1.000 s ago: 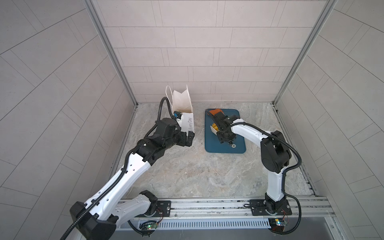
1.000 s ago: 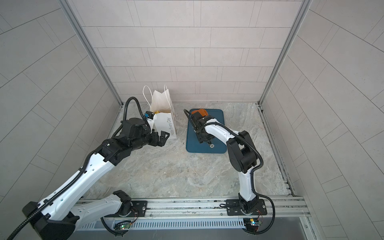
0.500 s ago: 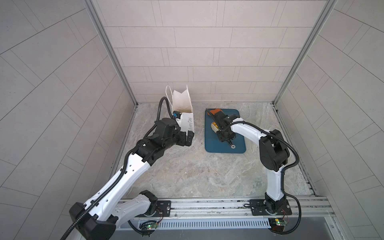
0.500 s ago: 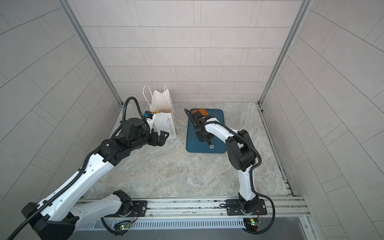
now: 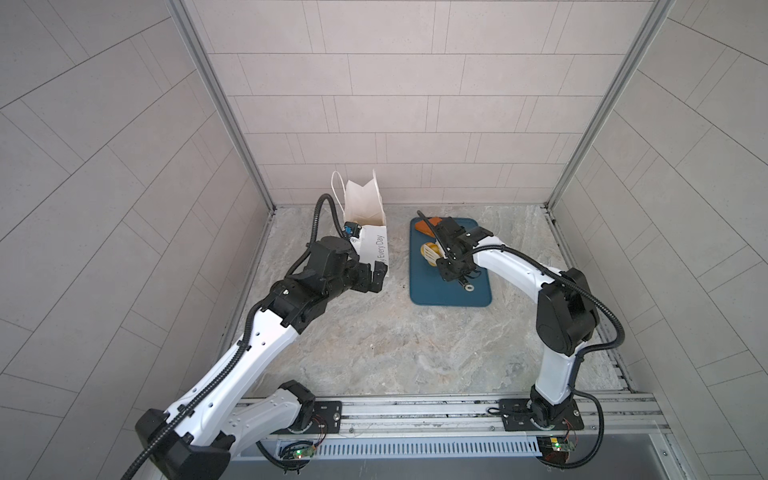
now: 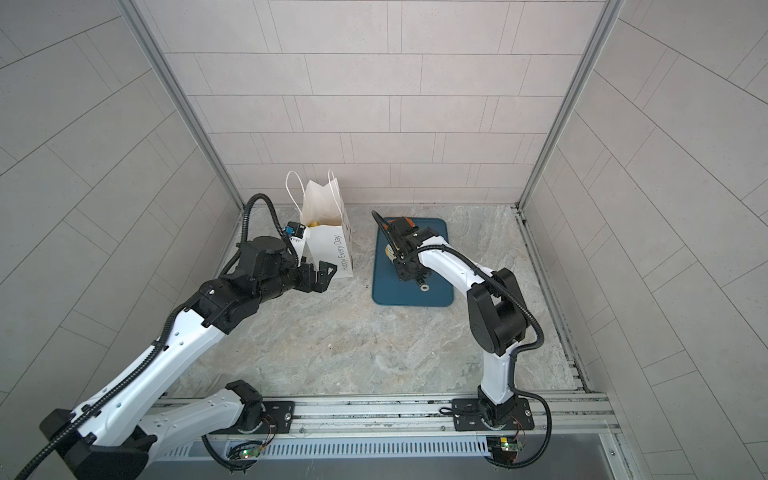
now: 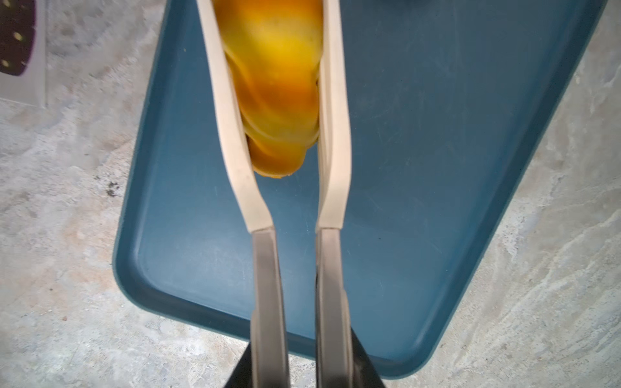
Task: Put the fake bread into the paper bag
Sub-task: 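Close the tongs on the striped bun and lift it with right gripper, then carry the striped bun toward the bag opening with right gripper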
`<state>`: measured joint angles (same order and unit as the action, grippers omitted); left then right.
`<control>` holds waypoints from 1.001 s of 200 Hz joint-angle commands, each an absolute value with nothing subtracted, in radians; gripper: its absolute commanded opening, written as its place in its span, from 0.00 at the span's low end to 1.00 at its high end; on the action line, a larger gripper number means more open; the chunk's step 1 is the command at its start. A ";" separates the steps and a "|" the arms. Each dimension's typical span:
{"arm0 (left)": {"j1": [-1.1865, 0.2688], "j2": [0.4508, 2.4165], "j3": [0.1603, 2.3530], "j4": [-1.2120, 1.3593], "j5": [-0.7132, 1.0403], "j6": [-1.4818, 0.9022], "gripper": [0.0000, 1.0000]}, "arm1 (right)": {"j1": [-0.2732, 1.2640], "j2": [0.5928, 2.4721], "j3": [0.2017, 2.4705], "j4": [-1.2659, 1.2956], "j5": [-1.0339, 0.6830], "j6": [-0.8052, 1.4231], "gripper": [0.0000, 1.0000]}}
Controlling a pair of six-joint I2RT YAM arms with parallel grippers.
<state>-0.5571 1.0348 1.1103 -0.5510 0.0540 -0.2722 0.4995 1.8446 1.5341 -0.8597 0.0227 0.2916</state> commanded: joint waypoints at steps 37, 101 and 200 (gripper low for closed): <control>-0.552 0.999 1.133 -0.574 -0.003 -0.267 1.00 | 0.520 1.700 1.505 -0.829 0.008 0.314 0.30; -0.511 0.961 1.143 -0.601 -0.014 -0.265 1.00 | 0.551 1.622 1.525 -0.844 -0.005 0.322 0.31; -0.454 0.932 1.161 -0.626 0.015 -0.267 1.00 | 0.607 1.507 1.591 -0.839 -0.085 0.307 0.33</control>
<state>-0.4644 0.9493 1.1255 -0.6033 0.0055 -0.2718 0.5991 1.5784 1.5490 -0.8646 -0.0475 0.3138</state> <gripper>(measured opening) 0.998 0.332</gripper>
